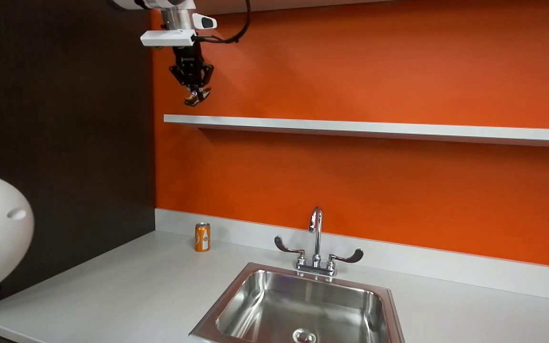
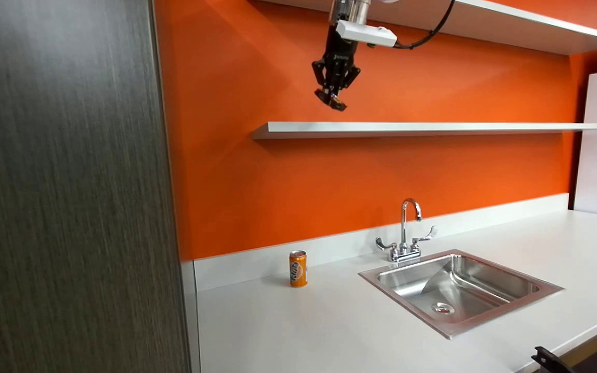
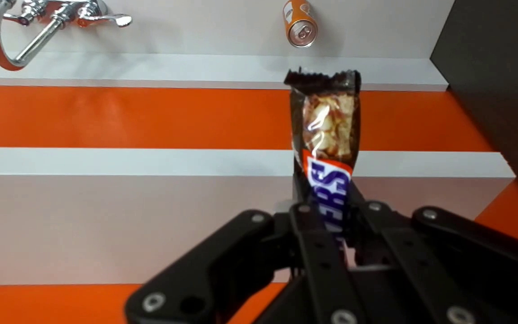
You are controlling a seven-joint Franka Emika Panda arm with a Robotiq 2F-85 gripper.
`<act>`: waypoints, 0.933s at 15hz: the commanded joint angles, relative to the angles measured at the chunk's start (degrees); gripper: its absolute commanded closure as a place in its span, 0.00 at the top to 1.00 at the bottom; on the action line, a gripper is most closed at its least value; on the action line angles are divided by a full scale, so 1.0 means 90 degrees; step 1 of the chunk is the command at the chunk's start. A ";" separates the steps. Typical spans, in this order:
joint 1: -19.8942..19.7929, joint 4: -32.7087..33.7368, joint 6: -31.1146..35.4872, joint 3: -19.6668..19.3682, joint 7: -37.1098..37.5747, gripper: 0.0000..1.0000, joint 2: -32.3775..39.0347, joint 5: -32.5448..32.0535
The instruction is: Put the chocolate bar on the bottom shelf
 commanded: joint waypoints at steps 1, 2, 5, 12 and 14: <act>-0.0022 0.1020 -0.0517 0.0016 0.0265 0.04 0.0762 -0.0300; -0.0006 0.1185 -0.0569 0.0003 0.0293 0.04 0.0910 -0.0353; 0.0041 0.1646 -0.0731 -0.0038 0.0328 0.04 0.1342 -0.0445; 0.0149 0.2500 -0.0951 -0.0149 0.0367 0.04 0.2158 -0.0594; 0.0173 0.2701 -0.1022 -0.0175 0.0379 0.04 0.2327 -0.0601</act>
